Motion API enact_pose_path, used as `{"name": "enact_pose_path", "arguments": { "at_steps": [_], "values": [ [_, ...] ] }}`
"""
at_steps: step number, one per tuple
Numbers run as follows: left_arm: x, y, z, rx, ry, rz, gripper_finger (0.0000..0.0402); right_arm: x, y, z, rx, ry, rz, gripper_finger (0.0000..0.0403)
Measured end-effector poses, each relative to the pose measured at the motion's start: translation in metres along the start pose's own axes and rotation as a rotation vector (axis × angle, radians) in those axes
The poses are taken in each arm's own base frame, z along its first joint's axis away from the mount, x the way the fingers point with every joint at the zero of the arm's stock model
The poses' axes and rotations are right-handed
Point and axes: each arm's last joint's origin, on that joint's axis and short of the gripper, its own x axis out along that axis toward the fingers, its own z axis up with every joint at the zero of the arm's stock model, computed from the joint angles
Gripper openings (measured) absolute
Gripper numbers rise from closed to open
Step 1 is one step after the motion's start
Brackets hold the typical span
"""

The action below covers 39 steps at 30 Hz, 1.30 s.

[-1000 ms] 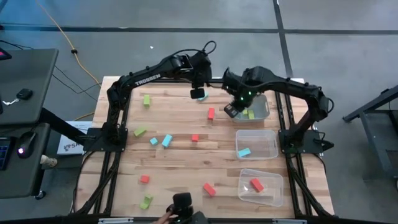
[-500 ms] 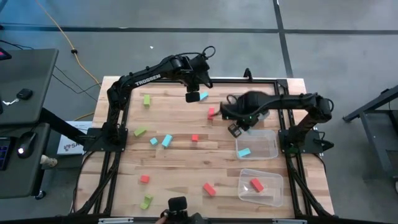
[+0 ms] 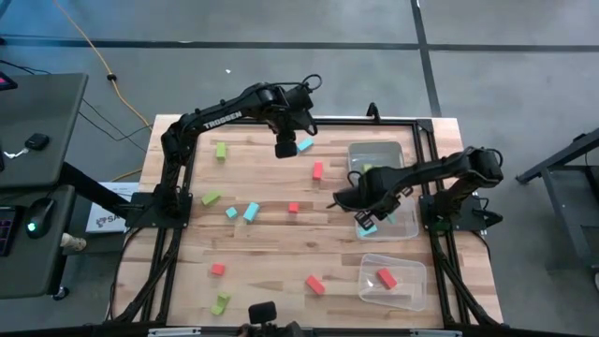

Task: Sort & place blocks by color
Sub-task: Put the light blue block into the top transparent bin

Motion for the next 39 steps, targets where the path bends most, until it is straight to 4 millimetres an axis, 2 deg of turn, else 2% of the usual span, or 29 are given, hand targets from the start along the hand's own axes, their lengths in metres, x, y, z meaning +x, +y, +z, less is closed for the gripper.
{"name": "enact_pose_path", "arguments": {
  "at_steps": [8, 15, 20, 27, 39],
  "values": [
    [0.0, -0.001, -0.007, 0.011, 0.067, -0.026, 0.0085, 0.027, 0.005, 0.003, 0.028, -0.015, 0.019, 0.0035],
    [-0.015, 0.005, -0.016, -0.051, 0.062, -0.014, 0.0085, 0.048, 0.0, 0.003, 0.139, 0.014, -0.023, 0.0035],
    [-0.036, 0.004, -0.023, -0.083, 0.028, -0.004, 0.0085, 0.059, 0.003, 0.005, 0.139, 0.013, 0.018, 0.0035],
    [-0.069, -0.004, -0.04, -0.102, 0.021, -0.002, 0.0085, 0.06, 0.004, 0.006, 0.142, 0.002, 0.033, 0.0041],
    [-0.145, -0.028, -0.076, -0.116, -0.176, 0.043, 0.0085, 0.06, 0.007, 0.006, 0.131, 0.011, 0.071, 0.0071]
  ]
}}
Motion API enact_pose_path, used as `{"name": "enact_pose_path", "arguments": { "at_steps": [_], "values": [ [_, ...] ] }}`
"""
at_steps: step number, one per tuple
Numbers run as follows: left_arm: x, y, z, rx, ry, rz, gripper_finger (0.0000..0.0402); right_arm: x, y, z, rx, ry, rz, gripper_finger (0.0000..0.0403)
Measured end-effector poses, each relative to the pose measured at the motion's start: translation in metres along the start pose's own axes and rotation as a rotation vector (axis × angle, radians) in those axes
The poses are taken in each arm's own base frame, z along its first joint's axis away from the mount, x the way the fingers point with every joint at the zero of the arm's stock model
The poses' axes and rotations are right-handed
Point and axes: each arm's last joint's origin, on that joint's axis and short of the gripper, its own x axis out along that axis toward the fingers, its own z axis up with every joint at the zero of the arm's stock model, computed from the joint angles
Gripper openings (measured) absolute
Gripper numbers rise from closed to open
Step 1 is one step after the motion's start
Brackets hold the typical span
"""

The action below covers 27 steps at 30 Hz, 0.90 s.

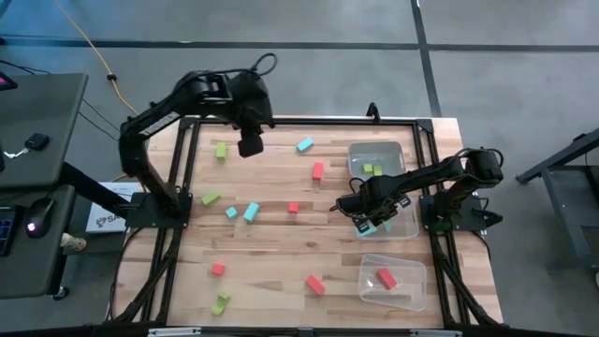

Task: Sort & place blocks by color
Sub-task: Put the light blue block into the top transparent bin, then put the orange block into the bottom transparent bin

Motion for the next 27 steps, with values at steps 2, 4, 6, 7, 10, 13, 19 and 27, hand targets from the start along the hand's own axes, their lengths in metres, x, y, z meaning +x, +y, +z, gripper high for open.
{"name": "enact_pose_path", "arguments": {
  "at_steps": [2, 4, 6, 7, 10, 13, 19, 27],
  "values": [
    [-0.011, -0.003, -0.004, -0.008, -0.03, 0.002, 0.0085, 0.0, 0.0, 0.0, 0.0, 0.0, 0.0, 0.0081],
    [-0.019, -0.004, -0.008, -0.019, -0.051, 0.005, 0.0085, 0.0, 0.0, 0.0, 0.0, 0.0, 0.0, 0.0094],
    [-0.026, -0.004, -0.012, -0.027, -0.07, 0.008, 0.0085, 0.0, 0.0, 0.0, 0.0, 0.0, 0.001, 0.0107],
    [-0.029, -0.004, -0.013, -0.03, -0.078, 0.009, 0.0085, 0.0, 0.0, 0.0, 0.001, 0.0, 0.001, 0.0113],
    [-0.035, -0.004, -0.016, -0.04, -0.093, 0.01, 0.0085, 0.0, 0.0, 0.0, 0.007, 0.0, 0.0, 0.0127],
    [-0.035, -0.004, -0.017, -0.044, -0.094, 0.01, 0.0085, -0.006, 0.002, 0.0, 0.0, -0.004, 0.012, 0.013],
    [-0.024, -0.007, -0.019, -0.04, -0.046, 0.002, 0.0085, -0.032, 0.007, 0.002, -0.003, -0.061, 0.033, 0.013],
    [0.004, -0.006, -0.029, -0.028, 0.051, 0.07, 0.0085, -0.076, 0.007, 0.003, 0.006, -0.141, 0.051, 0.0131]
  ]
}}
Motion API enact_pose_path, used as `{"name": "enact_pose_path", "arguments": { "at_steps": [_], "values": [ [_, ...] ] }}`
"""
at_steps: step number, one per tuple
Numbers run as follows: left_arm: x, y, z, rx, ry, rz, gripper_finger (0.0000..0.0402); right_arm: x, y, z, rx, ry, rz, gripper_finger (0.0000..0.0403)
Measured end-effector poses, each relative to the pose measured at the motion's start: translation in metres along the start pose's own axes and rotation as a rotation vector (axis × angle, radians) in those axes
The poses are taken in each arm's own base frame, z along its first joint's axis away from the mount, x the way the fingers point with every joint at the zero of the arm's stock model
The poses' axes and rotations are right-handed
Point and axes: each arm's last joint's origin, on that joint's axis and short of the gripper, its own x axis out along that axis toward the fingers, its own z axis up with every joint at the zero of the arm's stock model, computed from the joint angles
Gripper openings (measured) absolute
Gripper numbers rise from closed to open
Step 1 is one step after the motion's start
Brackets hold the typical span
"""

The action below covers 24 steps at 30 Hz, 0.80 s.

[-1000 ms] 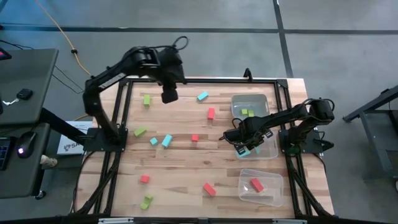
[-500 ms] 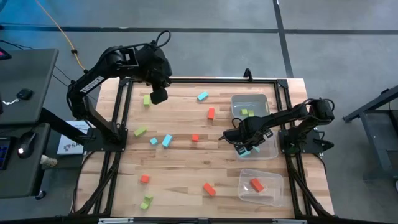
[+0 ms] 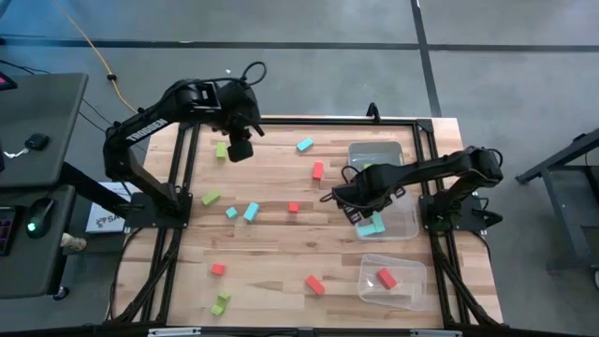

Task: Sort & place blocks by color
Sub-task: Put the orange block into the bottom transparent bin

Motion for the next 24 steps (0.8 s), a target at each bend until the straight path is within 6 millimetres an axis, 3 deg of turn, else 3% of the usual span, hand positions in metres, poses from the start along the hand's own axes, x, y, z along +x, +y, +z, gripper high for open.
{"name": "enact_pose_path", "arguments": {
  "at_steps": [12, 24],
  "values": [
    [0.013, 0.009, -0.011, -0.036, 0.006, 0.022, 0.0085, -0.063, -0.004, 0.035, 0.041, -0.305, 0.123, 0.0131],
    [-0.003, 0.011, -0.021, -0.059, -0.058, 0.031, 0.0085, -0.081, -0.015, 0.097, 0.063, -0.555, 0.271, 0.0148]
  ]
}}
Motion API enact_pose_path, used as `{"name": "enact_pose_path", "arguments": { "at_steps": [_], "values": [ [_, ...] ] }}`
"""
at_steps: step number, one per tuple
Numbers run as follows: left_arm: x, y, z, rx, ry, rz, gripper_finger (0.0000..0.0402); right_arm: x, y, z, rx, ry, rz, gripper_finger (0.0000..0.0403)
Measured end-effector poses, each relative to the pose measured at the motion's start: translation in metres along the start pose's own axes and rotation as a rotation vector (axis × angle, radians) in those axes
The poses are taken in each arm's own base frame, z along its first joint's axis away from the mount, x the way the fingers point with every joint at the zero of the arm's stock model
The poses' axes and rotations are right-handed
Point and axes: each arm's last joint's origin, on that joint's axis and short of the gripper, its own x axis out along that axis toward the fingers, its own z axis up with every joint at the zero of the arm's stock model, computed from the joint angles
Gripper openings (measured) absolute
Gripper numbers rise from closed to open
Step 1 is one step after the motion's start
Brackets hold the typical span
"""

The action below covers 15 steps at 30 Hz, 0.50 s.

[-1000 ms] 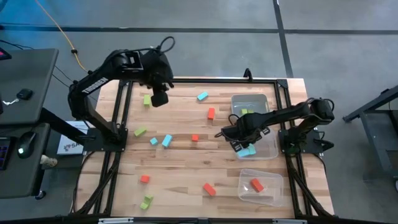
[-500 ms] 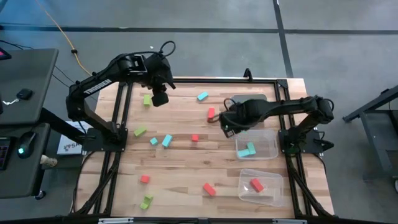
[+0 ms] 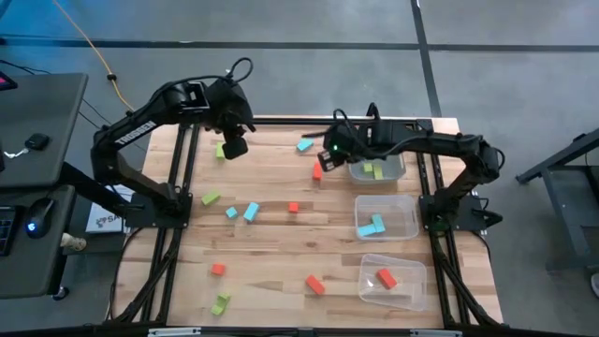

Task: Sort & place blocks by color
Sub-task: Put the orange block into the bottom transparent bin

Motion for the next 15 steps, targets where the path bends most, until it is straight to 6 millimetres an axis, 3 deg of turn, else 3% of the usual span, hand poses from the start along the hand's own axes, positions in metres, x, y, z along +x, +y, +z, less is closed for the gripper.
{"name": "enact_pose_path", "arguments": {
  "at_steps": [6, 15],
  "values": [
    [-0.008, 0.001, -0.004, -0.01, -0.024, 0.003, 0.0085, 0.007, -0.006, 0.025, 0.011, -0.069, 0.092, 0.0159],
    [-0.008, 0.001, -0.004, -0.016, -0.026, 0.004, 0.0085, 0.012, -0.017, 0.062, 0.118, -0.227, 0.203, 0.0205]
  ]
}}
